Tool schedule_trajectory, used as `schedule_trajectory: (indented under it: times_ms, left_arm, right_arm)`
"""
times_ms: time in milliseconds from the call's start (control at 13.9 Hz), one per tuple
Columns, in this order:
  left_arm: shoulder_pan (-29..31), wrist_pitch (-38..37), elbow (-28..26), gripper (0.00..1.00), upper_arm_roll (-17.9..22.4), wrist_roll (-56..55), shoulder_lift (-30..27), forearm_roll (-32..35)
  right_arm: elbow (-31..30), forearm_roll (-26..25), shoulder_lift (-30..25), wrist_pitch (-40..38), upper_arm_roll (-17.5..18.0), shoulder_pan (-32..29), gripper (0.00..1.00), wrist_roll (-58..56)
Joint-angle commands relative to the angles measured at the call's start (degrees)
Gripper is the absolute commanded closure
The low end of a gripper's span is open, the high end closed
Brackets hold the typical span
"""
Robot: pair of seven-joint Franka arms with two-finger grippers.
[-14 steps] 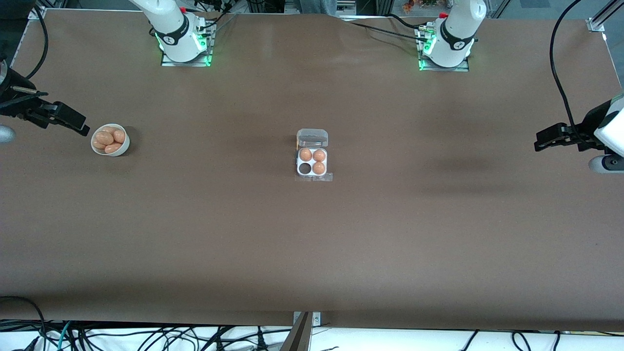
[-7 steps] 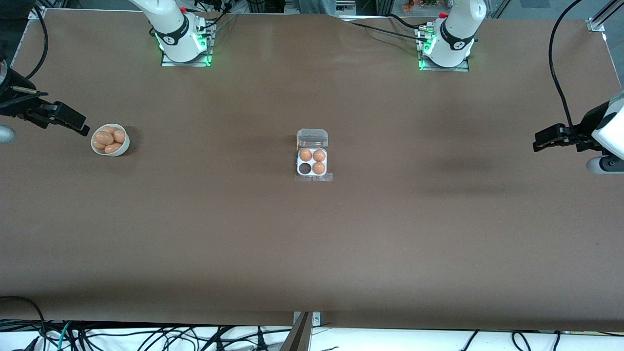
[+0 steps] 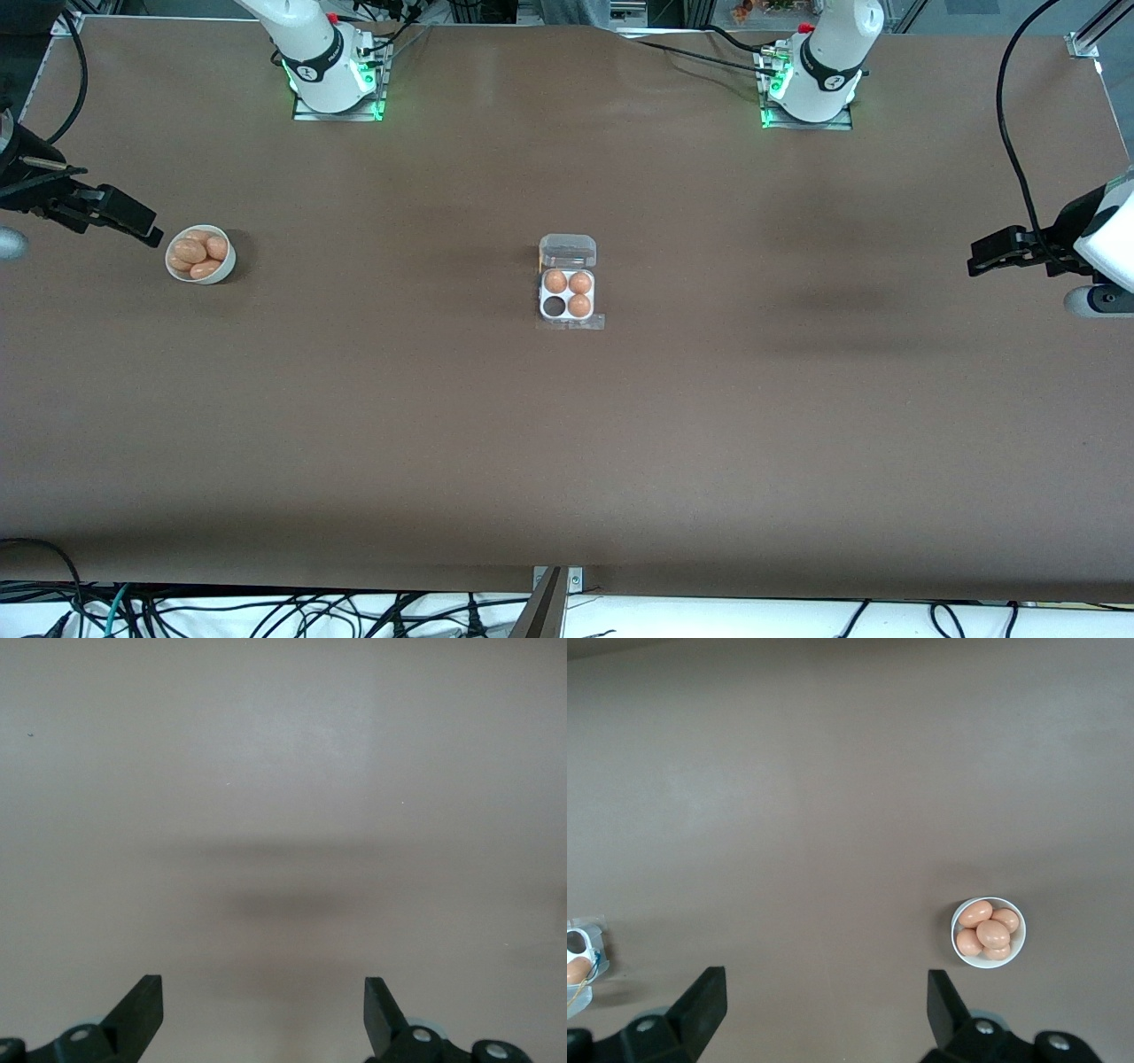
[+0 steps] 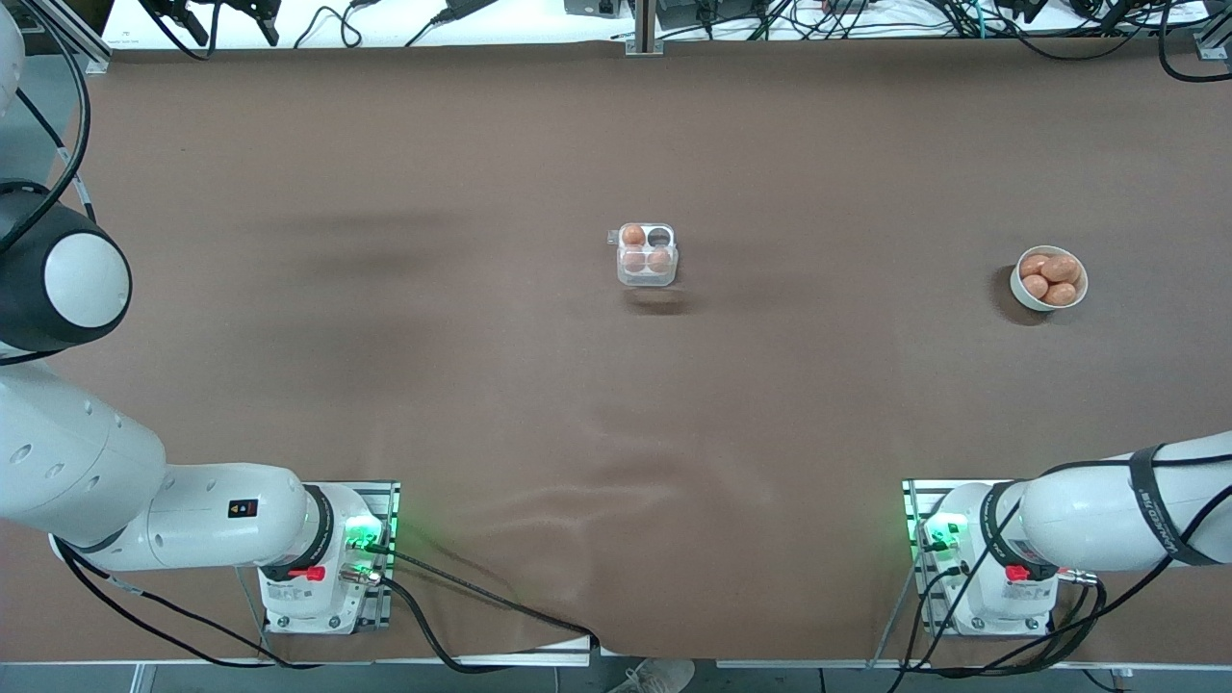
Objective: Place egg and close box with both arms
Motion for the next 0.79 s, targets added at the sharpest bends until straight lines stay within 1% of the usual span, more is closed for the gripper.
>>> schedule_trajectory:
  times_ms: [0,722]
  left_arm:
    - [-0.12,-0.95,1.24,0.0,-0.01,0.7,0.32,0.22]
    - [-0.12,-0.95,1.5,0.0,-0.01,0.26,0.32,0.23]
  right_arm:
    - [0.16,0.1,-0.32,-0.39,0.1,-0.04,0.0,0.01]
    - [0.16,0.1,-0.23,-0.39,0.1,-0.04,0.0,0.01]
